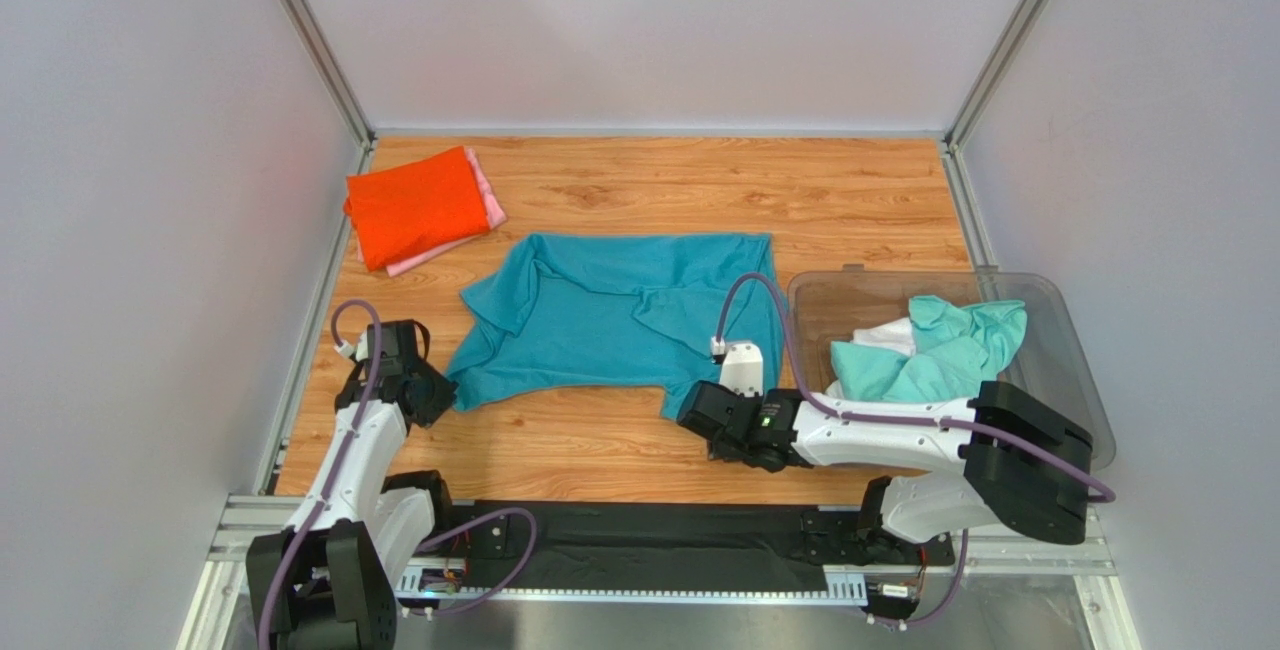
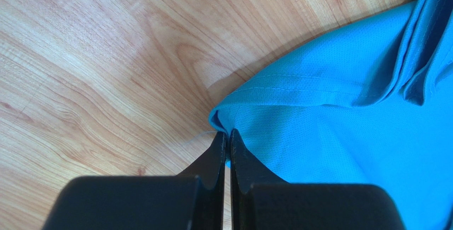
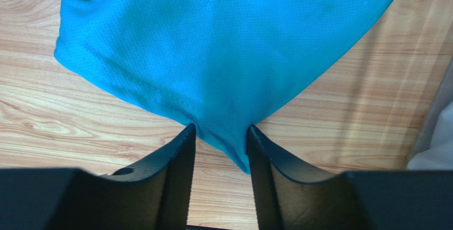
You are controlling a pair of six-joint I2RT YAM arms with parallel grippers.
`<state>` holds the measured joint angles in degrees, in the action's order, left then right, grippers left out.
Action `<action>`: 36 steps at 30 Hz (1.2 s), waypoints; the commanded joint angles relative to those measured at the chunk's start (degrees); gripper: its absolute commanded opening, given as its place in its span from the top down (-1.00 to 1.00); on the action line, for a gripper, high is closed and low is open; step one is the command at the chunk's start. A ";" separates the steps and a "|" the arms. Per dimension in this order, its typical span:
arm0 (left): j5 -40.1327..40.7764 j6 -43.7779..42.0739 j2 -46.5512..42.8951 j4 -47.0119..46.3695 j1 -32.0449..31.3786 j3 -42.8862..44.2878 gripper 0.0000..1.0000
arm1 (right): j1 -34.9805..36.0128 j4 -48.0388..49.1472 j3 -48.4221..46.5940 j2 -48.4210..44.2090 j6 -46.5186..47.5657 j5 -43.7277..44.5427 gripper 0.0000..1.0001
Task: Fold and stack the t-shirts
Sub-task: Flatten the tshirt out
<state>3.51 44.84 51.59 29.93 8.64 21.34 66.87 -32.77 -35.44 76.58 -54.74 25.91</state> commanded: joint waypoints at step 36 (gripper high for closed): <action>-11.51 3.50 -17.14 21.28 0.23 33.28 1.00 | -0.87 -5.63 -25.10 -29.63 22.39 12.14 1.00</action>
<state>-7.03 47.90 34.72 45.39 8.64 45.74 66.28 -37.95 -54.96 50.22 -38.63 33.74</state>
